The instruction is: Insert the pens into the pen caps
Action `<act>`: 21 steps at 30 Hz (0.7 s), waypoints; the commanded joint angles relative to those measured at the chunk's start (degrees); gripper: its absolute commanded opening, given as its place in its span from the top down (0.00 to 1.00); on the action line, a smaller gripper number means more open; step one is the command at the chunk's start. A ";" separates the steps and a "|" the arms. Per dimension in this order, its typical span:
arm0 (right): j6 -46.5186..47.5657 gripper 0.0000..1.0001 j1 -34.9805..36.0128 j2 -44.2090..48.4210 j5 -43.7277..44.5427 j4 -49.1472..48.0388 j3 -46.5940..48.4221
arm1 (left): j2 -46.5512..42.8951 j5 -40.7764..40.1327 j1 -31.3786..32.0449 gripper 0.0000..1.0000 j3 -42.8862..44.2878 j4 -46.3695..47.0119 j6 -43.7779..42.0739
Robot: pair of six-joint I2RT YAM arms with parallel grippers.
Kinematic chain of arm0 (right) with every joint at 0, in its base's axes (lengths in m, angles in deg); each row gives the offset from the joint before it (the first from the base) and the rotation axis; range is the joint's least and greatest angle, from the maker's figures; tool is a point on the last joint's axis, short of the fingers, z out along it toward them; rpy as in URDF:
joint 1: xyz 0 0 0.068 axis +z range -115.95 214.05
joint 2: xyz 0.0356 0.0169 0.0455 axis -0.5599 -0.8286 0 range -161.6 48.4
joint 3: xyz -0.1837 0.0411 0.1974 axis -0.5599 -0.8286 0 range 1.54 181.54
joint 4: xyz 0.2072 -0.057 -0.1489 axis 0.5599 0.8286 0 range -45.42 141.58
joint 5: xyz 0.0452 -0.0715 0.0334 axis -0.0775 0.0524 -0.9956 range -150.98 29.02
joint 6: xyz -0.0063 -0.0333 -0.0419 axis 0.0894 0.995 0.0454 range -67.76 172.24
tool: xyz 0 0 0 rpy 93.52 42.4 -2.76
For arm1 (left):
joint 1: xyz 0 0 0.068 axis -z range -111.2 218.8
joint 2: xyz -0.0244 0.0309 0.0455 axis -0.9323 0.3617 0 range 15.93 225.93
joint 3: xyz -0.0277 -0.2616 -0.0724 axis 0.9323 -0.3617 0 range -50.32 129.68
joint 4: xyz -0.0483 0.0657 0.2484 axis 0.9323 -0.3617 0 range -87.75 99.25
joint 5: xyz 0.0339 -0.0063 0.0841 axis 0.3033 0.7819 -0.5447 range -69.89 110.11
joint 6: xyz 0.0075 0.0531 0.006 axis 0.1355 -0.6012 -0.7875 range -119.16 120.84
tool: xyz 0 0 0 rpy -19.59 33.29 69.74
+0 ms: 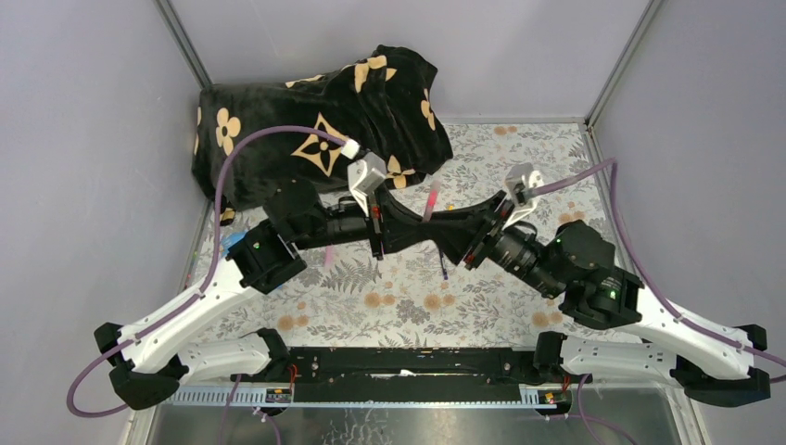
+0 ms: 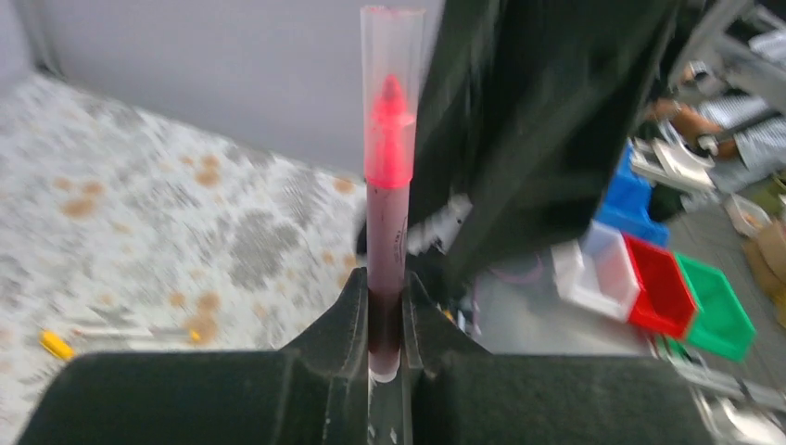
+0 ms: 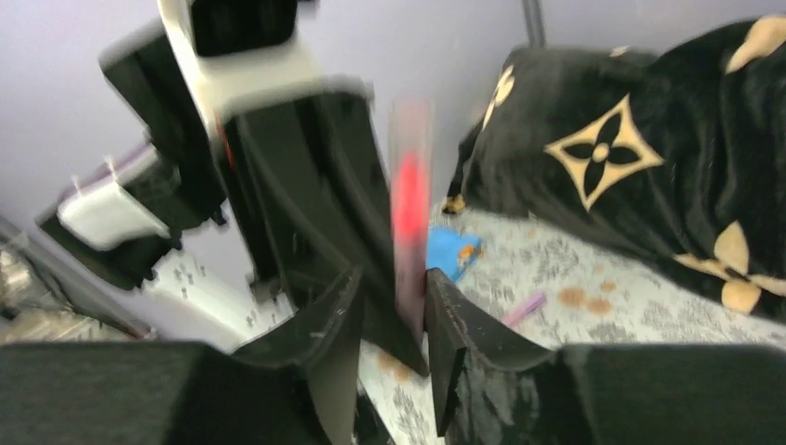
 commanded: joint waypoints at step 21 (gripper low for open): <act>3.28 0.38 2.53 -2.95 1.60 13.16 -4.92 | -6.87 -23.27 -1.76 1.00 -6.69 1.92 -0.61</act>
